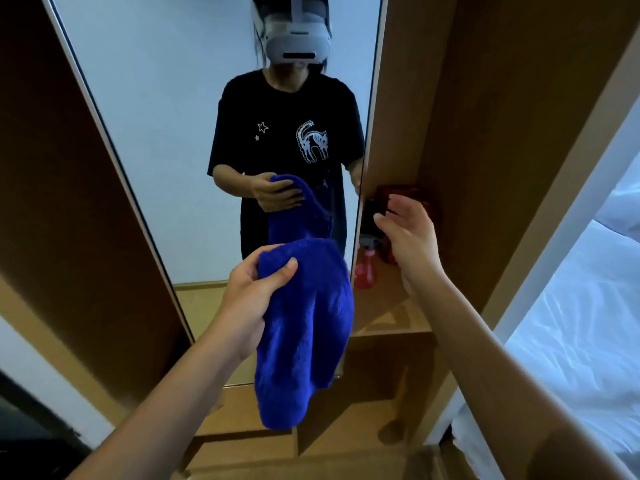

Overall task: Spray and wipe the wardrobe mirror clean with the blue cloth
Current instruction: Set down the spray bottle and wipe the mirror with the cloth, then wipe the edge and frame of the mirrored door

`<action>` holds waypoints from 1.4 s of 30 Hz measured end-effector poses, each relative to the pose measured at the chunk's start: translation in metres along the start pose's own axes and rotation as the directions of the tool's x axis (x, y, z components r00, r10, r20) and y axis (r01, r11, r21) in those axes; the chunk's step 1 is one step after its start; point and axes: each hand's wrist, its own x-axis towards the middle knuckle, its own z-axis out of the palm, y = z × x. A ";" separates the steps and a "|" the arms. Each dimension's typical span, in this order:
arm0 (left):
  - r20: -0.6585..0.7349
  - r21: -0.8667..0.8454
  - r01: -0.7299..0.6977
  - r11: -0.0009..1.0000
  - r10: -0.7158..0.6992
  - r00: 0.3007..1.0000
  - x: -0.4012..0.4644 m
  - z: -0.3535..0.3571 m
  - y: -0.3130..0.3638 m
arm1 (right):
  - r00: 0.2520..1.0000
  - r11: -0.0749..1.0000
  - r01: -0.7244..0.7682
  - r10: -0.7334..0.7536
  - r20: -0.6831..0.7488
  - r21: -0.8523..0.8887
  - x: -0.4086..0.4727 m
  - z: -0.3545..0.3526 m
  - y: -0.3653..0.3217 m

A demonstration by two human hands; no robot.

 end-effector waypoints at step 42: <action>-0.157 0.537 -0.252 0.805 0.389 0.908 -0.060 -0.012 -0.048 | 0.920 0.942 0.312 -0.332 0.208 0.125 -0.116 0.085 0.004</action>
